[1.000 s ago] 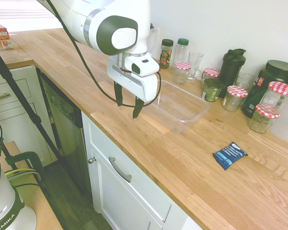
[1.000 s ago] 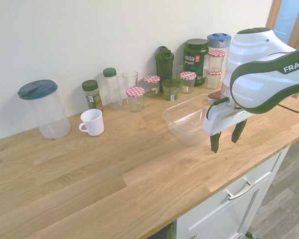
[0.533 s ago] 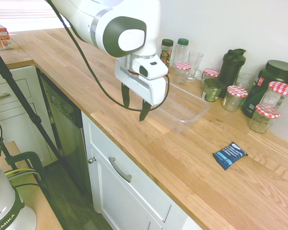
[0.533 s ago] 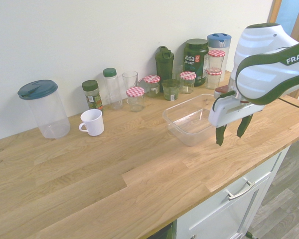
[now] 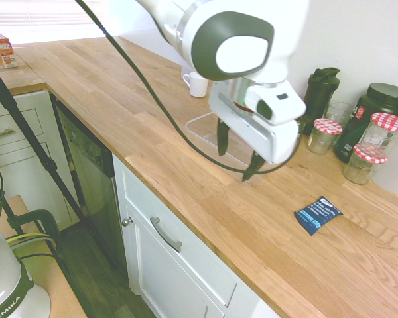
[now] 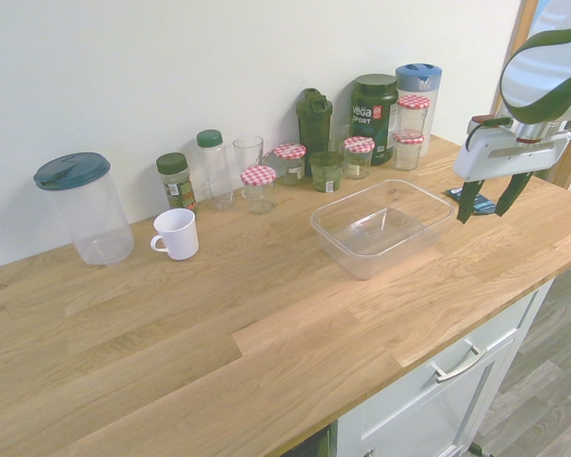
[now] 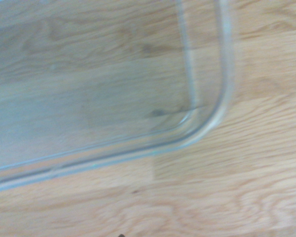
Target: Put the protein bar into the container
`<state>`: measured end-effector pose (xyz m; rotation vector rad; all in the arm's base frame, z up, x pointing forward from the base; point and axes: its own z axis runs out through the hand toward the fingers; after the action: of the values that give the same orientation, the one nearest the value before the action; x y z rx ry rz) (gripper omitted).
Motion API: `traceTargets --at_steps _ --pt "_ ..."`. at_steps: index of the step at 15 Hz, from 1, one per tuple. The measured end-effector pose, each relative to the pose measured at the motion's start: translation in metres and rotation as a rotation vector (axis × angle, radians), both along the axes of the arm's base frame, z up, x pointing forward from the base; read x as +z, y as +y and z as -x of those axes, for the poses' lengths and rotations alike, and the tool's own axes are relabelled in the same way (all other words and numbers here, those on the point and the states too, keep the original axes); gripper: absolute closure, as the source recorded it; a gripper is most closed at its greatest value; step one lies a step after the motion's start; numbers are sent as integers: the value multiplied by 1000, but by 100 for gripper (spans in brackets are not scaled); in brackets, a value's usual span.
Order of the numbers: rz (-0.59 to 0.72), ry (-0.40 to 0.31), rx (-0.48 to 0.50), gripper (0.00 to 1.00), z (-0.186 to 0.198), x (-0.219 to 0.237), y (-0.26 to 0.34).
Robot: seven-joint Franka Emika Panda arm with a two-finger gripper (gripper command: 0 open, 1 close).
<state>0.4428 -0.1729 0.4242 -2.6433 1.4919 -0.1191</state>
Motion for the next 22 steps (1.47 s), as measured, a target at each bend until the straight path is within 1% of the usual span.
traceTargets --at_steps 5,9,11,15,22 --pt "-13 8 -44 0 -37 -16 -59" --pt "-14 1 -62 0 -56 -9 -108" --pt "-7 -4 -59 0 -74 -11 -119" --pt "21 15 -40 0 -110 -33 -136" --pt "39 53 7 0 -133 -71 -154"
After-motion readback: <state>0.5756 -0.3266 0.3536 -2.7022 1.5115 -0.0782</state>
